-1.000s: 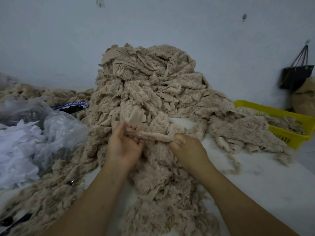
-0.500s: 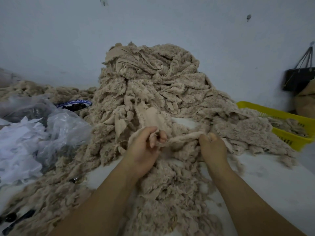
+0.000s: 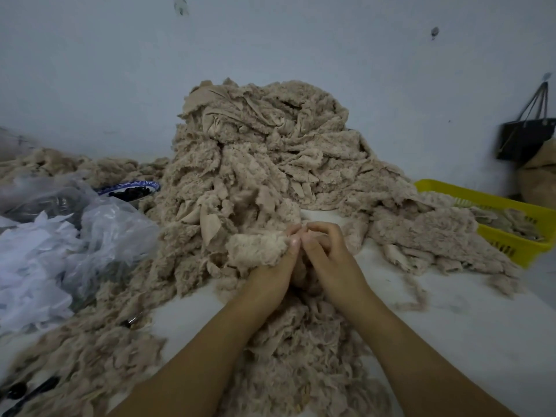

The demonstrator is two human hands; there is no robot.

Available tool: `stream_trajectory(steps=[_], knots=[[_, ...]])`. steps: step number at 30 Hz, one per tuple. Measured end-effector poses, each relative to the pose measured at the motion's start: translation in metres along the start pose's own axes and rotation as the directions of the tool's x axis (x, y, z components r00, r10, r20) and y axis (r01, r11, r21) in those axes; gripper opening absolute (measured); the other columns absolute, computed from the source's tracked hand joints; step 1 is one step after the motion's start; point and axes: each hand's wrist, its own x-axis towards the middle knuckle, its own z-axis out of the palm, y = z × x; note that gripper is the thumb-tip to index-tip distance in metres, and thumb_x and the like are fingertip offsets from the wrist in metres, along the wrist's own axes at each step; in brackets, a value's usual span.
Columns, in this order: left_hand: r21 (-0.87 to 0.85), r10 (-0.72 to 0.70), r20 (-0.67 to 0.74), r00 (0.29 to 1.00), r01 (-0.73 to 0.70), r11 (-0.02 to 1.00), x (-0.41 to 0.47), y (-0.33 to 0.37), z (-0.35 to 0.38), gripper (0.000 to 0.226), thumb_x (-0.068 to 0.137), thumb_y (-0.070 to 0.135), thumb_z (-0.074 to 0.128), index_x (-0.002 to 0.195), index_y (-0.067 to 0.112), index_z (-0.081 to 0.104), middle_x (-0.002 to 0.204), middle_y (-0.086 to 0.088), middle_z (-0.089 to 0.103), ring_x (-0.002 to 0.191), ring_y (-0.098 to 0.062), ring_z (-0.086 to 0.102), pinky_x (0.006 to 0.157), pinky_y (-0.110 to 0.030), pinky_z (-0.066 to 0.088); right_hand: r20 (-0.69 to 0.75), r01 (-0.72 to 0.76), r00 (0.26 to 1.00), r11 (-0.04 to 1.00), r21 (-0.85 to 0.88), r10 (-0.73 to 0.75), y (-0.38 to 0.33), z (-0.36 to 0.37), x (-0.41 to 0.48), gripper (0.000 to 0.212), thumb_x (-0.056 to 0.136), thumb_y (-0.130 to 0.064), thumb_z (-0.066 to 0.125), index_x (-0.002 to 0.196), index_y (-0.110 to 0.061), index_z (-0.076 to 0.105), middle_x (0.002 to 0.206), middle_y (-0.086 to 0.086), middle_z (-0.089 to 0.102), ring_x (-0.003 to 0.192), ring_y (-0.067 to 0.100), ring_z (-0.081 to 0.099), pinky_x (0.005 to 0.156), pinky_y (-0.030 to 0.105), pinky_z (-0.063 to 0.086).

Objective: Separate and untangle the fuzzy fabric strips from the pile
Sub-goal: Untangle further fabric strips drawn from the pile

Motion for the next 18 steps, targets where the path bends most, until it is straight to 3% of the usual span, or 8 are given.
stream_trajectory(steps=[3, 6, 9, 11, 13, 15, 18], knots=[[-0.012, 0.022, 0.025, 0.999, -0.022, 1.0, 0.001, -0.001, 0.008, 0.054, 0.093, 0.067, 0.033, 0.143, 0.048, 0.042, 0.148, 0.026, 0.04, 0.135, 0.016, 0.031, 0.116, -0.013, 0.025, 0.031, -0.065, 0.998, 0.996, 0.057, 0.063, 0.002, -0.004, 0.002, 0.009, 0.1, -0.046, 0.047, 0.095, -0.048, 0.055, 0.085, -0.033, 0.062, 0.081, -0.021, 0.058, 0.059, 0.002, 0.044], [-0.066, -0.014, 0.096, 0.995, 0.021, 0.998, 0.002, 0.002, 0.01, 0.041, 0.094, 0.064, 0.023, 0.129, 0.06, 0.043, 0.151, 0.03, 0.033, 0.139, 0.016, 0.025, 0.12, -0.02, 0.018, 0.14, -0.109, 0.984, 0.994, -0.008, 0.109, 0.006, -0.005, 0.001, 0.032, 0.101, -0.047, 0.044, 0.088, -0.031, 0.067, 0.085, -0.016, 0.07, 0.08, -0.007, 0.064, 0.069, 0.014, 0.053], [-0.135, -0.049, -0.028, 0.998, 0.045, 0.99, 0.003, 0.006, 0.0, 0.042, 0.097, 0.063, 0.021, 0.122, 0.061, 0.055, 0.137, 0.015, 0.058, 0.121, 0.004, 0.055, 0.11, -0.028, 0.042, 0.224, -0.008, 0.974, 0.995, -0.098, 0.03, 0.005, -0.004, -0.001, 0.031, 0.097, -0.046, 0.052, 0.071, -0.031, 0.062, 0.071, -0.017, 0.061, 0.064, -0.005, 0.054, 0.059, 0.01, 0.041], [-0.196, -0.071, -0.147, 0.987, 0.041, 0.98, 0.006, 0.007, -0.01, 0.043, 0.103, 0.057, 0.023, 0.118, 0.055, 0.063, 0.128, 0.012, 0.065, 0.109, -0.003, 0.063, 0.092, -0.027, 0.054, 0.297, 0.095, 0.955, 0.964, -0.247, -0.018, 0.008, -0.002, -0.001, 0.027, 0.094, -0.042, 0.057, 0.07, -0.03, 0.056, 0.074, -0.014, 0.056, 0.071, -0.005, 0.048, 0.062, 0.009, 0.038], [-0.305, -0.092, -0.196, 0.976, 0.028, 0.952, 0.008, 0.008, -0.016, 0.045, 0.106, 0.051, 0.026, 0.12, 0.043, 0.068, 0.122, 0.015, 0.067, 0.104, -0.007, 0.064, 0.086, -0.029, 0.054, 0.354, 0.197, 0.934, 0.885, -0.423, -0.038, 0.013, 0.001, -0.002, 0.025, 0.093, -0.036, 0.059, 0.071, -0.032, 0.047, 0.081, -0.012, 0.047, 0.082, 0.0, 0.039, 0.066, 0.011, 0.033], [-0.539, -0.167, -0.17, 0.971, 0.05, 0.841, 0.012, 0.011, -0.022, 0.048, 0.106, 0.046, 0.029, 0.117, 0.029, 0.073, 0.107, 0.007, 0.072, 0.084, -0.009, 0.064, 0.076, -0.028, 0.054, 0.285, 0.218, 0.955, 0.85, -0.479, -0.084, 0.013, 0.003, 0.0, 0.024, 0.089, -0.025, 0.06, 0.072, -0.028, 0.043, 0.086, -0.011, 0.042, 0.083, 0.007, 0.034, 0.067, 0.016, 0.03], [-0.811, -0.258, -0.077, 0.963, 0.09, 0.578, 0.014, 0.015, -0.034, 0.056, 0.106, 0.044, 0.033, 0.103, 0.011, 0.078, 0.081, -0.002, 0.067, 0.059, -0.01, 0.058, 0.057, -0.024, 0.053, -0.015, 0.122, 0.99, 0.906, -0.405, -0.139, 0.008, -0.006, 0.005, 0.023, 0.086, -0.015, 0.058, 0.071, -0.017, 0.041, 0.078, -0.003, 0.043, 0.067, 0.007, 0.036, 0.059, 0.026, 0.032]])
